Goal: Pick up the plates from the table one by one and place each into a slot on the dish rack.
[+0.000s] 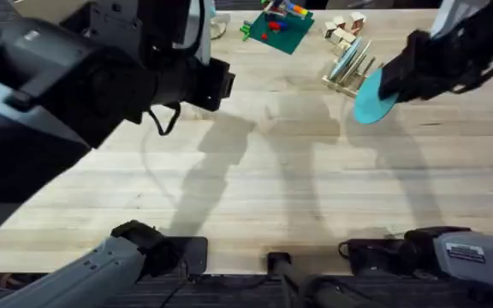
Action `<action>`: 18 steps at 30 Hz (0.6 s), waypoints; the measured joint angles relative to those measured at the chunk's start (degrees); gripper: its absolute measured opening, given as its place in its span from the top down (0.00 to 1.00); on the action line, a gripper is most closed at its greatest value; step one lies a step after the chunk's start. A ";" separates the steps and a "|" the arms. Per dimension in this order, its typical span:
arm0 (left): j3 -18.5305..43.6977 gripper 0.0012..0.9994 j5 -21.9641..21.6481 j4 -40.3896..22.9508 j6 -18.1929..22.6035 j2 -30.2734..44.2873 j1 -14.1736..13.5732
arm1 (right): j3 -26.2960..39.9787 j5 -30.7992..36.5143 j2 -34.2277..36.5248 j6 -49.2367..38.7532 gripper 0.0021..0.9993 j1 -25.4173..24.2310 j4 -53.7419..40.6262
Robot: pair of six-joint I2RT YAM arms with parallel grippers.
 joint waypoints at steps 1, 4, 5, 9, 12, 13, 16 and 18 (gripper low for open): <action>0.59 0.96 -0.26 -0.40 1.08 -0.02 0.00 | 1.38 0.71 0.02 0.38 0.97 -0.02 -1.19; 2.16 0.96 -0.52 -0.69 3.88 -0.02 0.00 | 5.10 3.16 0.00 1.84 0.97 0.00 -4.44; 2.59 0.96 -0.59 -0.68 4.57 -0.02 0.00 | 6.33 3.98 0.00 2.30 0.97 -0.02 -5.33; 3.57 0.96 -0.31 -0.68 8.23 -0.01 0.00 | 11.21 7.43 0.01 4.32 0.97 -0.02 -8.99; 3.82 0.96 0.43 -0.68 10.84 0.00 0.00 | 14.67 9.10 0.00 5.50 0.97 -0.02 -10.57; 3.82 0.96 0.79 -0.68 11.72 -0.02 0.00 | 15.76 9.67 0.00 6.02 0.97 0.00 -11.02; 3.82 0.96 1.49 -0.50 13.24 -0.02 0.00 | 18.01 11.47 0.00 7.26 0.97 0.00 -12.22; 3.82 0.90 1.54 -0.31 14.15 -0.02 0.00 | 19.02 12.49 0.00 7.83 0.97 0.00 -12.49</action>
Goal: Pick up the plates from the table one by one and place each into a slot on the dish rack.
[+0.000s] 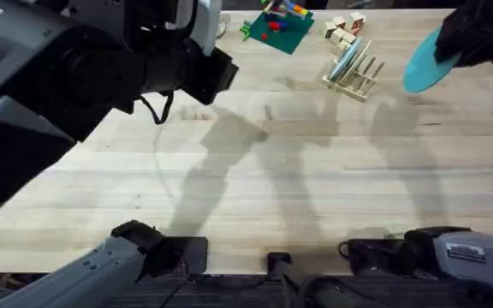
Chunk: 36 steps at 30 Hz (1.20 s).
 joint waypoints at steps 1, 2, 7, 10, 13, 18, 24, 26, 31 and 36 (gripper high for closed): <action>0.00 0.76 0.10 0.09 0.14 0.02 0.00 | 0.40 0.39 0.00 0.33 0.97 -0.02 -0.04; 0.00 0.60 0.19 0.15 0.40 0.02 0.00 | 0.79 0.78 0.02 0.80 0.97 -0.02 -0.09; 0.00 0.02 0.25 0.28 0.52 0.00 0.00 | 1.49 1.65 0.00 2.87 0.97 0.00 -0.13; 0.00 0.01 0.38 0.44 0.68 0.00 0.00 | 1.49 1.89 0.00 3.77 0.97 -0.02 -0.13; 0.00 0.01 0.39 1.30 0.71 0.02 0.00 | 1.56 2.04 0.01 4.53 0.97 0.00 -0.13; 0.00 0.01 0.39 1.61 0.71 0.00 0.00 | 3.37 2.30 1.11 5.88 0.97 1.04 0.10; 0.00 0.01 0.39 1.64 0.71 0.00 0.00 | 5.93 2.30 5.41 6.75 0.97 3.75 2.13; 0.00 0.01 0.39 1.61 0.71 0.01 0.00 | 6.89 2.29 7.45 7.12 0.97 4.10 2.65; 0.00 0.01 0.39 1.61 0.71 0.00 0.00 | 8.61 2.30 12.26 8.22 0.97 4.17 5.65; 0.00 0.01 0.39 1.57 0.71 0.01 0.00 | 8.68 2.30 15.47 9.29 0.97 4.17 6.76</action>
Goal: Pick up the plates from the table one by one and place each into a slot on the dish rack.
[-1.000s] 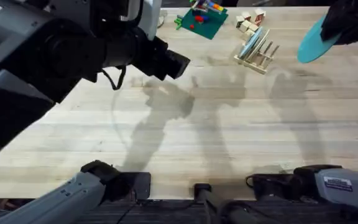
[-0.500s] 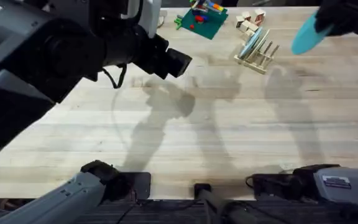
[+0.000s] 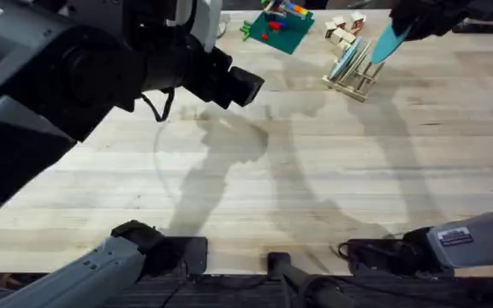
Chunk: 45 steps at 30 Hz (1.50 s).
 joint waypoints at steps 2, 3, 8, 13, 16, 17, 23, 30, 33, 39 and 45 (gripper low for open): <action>0.00 0.01 0.00 0.00 0.00 -0.01 0.00 | 0.00 0.00 1.03 0.38 0.97 0.00 0.33; 0.00 0.01 0.00 -0.01 0.00 -0.01 0.00 | 0.00 0.00 1.48 0.45 0.97 0.04 0.57; 0.00 0.01 0.00 -0.02 0.00 -0.01 0.00 | 0.00 0.00 2.14 0.63 0.97 0.44 1.67; 0.00 0.01 0.00 -0.02 -0.01 -0.01 0.00 | 0.03 0.00 2.14 0.63 0.97 0.59 1.72; 0.00 0.01 0.00 -0.02 0.00 0.00 0.00 | 0.04 0.04 2.14 1.14 0.97 0.59 1.72; 0.00 0.01 0.00 -0.02 0.00 0.00 0.00 | 0.04 0.06 2.14 1.48 0.97 0.58 1.68; 0.00 0.01 0.00 -0.02 0.00 0.00 0.00 | 0.07 0.22 2.14 3.85 0.97 -0.16 1.40; 0.00 0.01 0.00 -0.09 -0.02 -0.01 0.00 | 0.07 0.69 2.14 7.24 0.97 -1.38 -0.08; 0.00 0.01 0.00 -0.26 -0.02 -0.01 0.00 | 0.07 0.92 2.14 8.09 0.97 -1.42 -0.10; 0.00 0.01 0.00 -0.28 -0.02 -0.01 0.00 | 0.04 1.09 2.16 8.52 0.97 -1.64 -0.12; 0.00 0.01 0.00 -0.28 -0.02 -0.01 0.00 | -0.59 1.29 4.17 8.55 0.97 -2.34 0.29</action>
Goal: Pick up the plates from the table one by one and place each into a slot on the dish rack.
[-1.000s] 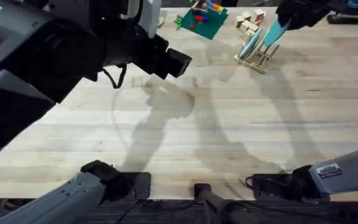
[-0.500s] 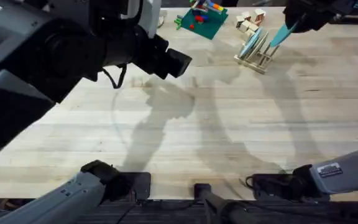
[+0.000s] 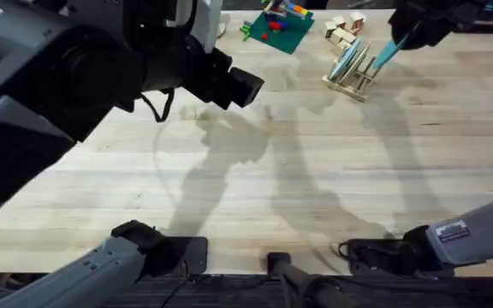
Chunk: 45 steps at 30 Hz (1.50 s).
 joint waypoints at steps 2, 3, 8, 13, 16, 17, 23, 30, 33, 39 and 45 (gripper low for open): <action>0.00 0.01 0.00 0.00 0.00 0.00 0.00 | -0.21 0.00 1.54 0.00 0.97 -0.10 0.09; 0.00 0.01 0.00 -0.02 0.00 0.02 0.00 | -0.33 0.00 2.30 -0.02 0.97 -0.15 0.30; 0.00 0.01 0.00 -0.04 0.00 0.01 0.00 | -0.55 0.00 5.09 -0.02 0.97 -0.22 1.20; 0.00 0.01 0.00 -0.09 0.00 0.00 0.00 | -0.61 -1.19 6.52 -0.48 0.97 -0.31 3.44; 0.00 0.01 0.00 -0.09 0.00 0.02 0.00 | -0.61 -1.84 6.82 -0.70 0.97 -0.37 4.26; 0.00 0.01 0.00 -0.11 0.00 0.00 0.00 | -0.61 -1.98 6.84 -0.70 0.97 -0.41 4.38; 0.00 0.01 0.00 -0.11 0.00 0.02 0.00 | -0.61 -2.63 6.89 -0.74 0.97 -1.67 4.74; 0.00 0.01 0.00 -0.11 0.00 0.01 0.00 | -0.62 -5.61 9.16 -2.75 0.97 -3.43 5.83; 0.00 0.01 0.00 -0.11 0.00 0.02 0.00 | -0.66 -6.57 10.41 -3.36 0.97 -3.40 6.34; 0.00 0.01 0.01 -0.11 0.00 0.01 0.00 | -0.77 -7.16 10.78 -3.95 0.97 -3.32 6.78; 0.00 0.01 0.00 -0.11 0.00 0.01 0.00 | -0.77 -7.24 12.17 -3.93 0.97 -3.32 6.81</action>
